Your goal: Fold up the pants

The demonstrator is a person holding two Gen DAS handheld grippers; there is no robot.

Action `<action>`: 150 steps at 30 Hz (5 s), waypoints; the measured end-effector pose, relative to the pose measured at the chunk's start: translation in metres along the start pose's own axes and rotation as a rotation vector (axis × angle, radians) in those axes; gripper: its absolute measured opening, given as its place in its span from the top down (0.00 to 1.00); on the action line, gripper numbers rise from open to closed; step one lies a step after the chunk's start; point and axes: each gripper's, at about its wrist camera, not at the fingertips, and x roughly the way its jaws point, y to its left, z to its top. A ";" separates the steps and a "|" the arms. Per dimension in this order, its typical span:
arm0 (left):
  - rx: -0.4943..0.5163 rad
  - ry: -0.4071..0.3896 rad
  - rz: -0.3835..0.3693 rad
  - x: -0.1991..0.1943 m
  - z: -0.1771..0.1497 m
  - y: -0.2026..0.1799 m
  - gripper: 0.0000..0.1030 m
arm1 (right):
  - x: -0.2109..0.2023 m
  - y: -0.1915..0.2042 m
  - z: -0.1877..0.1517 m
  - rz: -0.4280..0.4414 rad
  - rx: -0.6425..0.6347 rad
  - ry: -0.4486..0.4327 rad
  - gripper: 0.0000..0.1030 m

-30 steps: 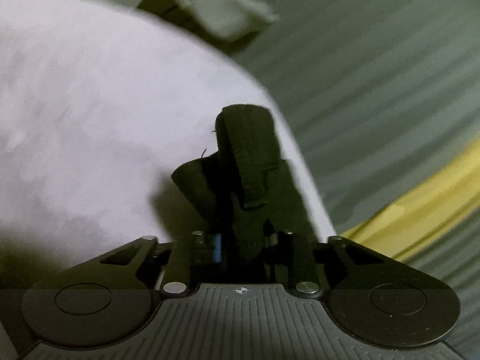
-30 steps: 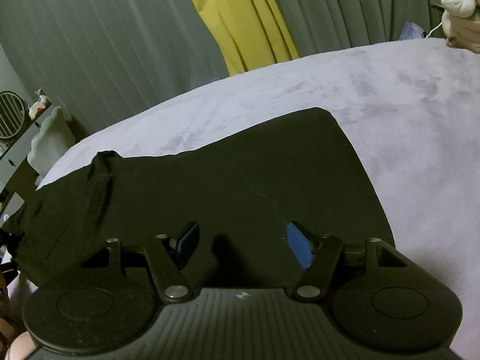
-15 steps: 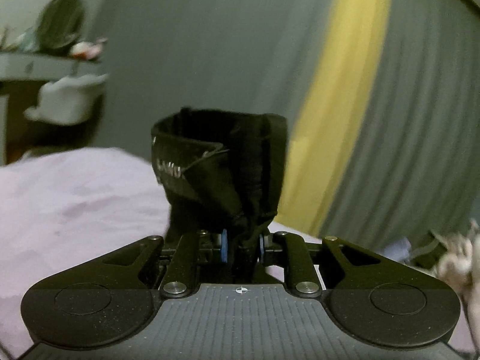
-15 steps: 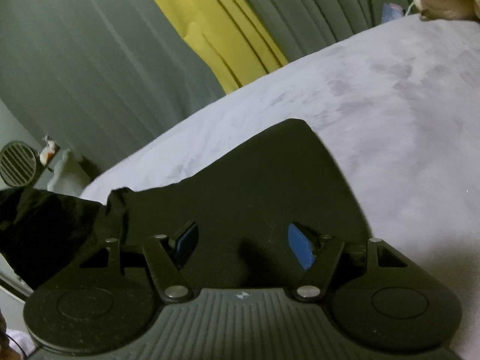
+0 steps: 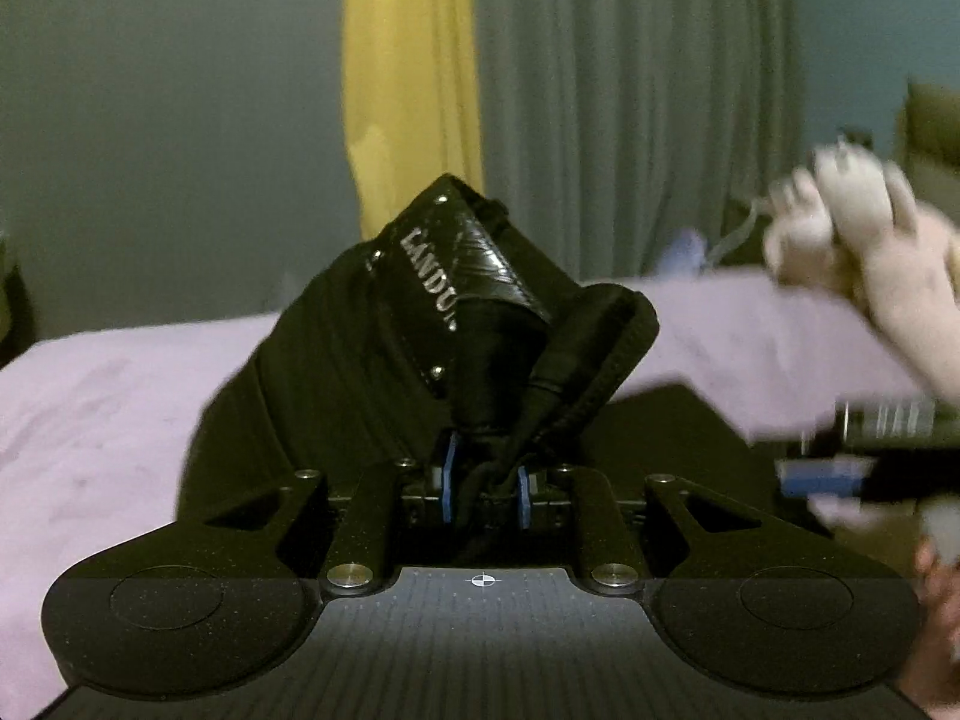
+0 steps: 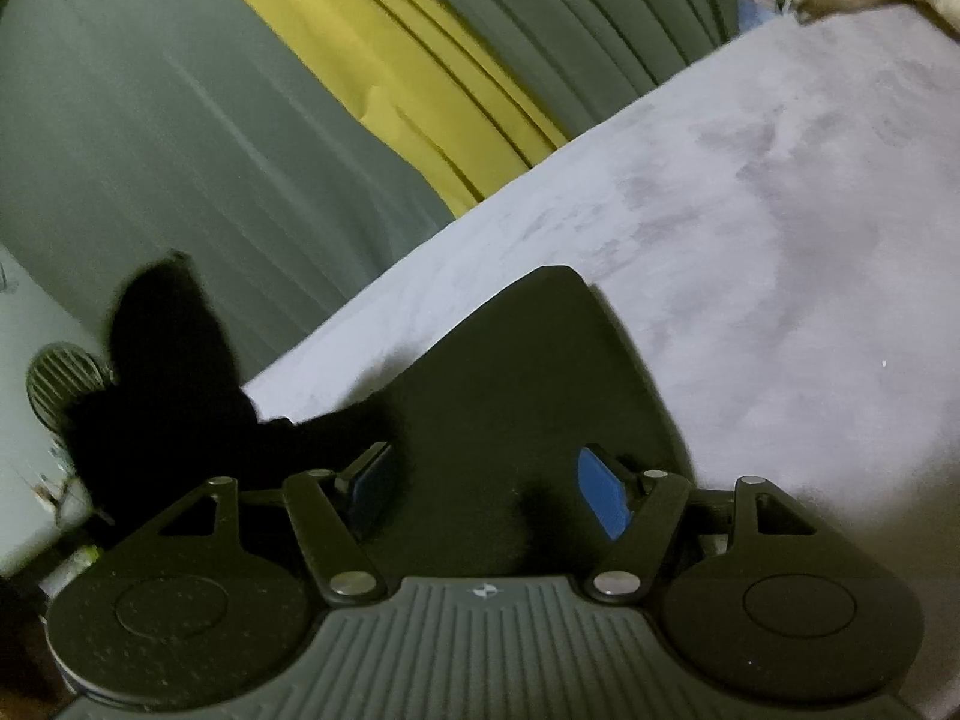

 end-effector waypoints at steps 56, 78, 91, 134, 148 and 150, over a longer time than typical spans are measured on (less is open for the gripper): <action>-0.506 0.084 0.183 -0.001 -0.040 0.079 0.02 | 0.070 0.047 -0.015 0.141 -0.145 0.367 0.16; -0.602 0.104 0.285 0.004 -0.049 0.099 0.02 | 0.100 0.047 -0.006 0.233 -0.084 0.481 0.18; -0.663 0.096 0.351 0.010 -0.060 0.116 0.02 | 0.125 0.050 -0.007 0.275 0.011 0.512 0.24; -0.634 0.087 0.393 0.022 -0.066 0.117 0.01 | 0.061 0.026 0.024 -0.013 -0.064 0.298 0.17; -0.640 0.126 0.409 0.033 -0.069 0.116 0.01 | 0.075 0.000 0.027 0.116 0.067 0.303 0.04; -0.643 0.126 0.408 0.033 -0.069 0.116 0.01 | 0.074 0.004 0.027 0.104 0.045 0.312 0.04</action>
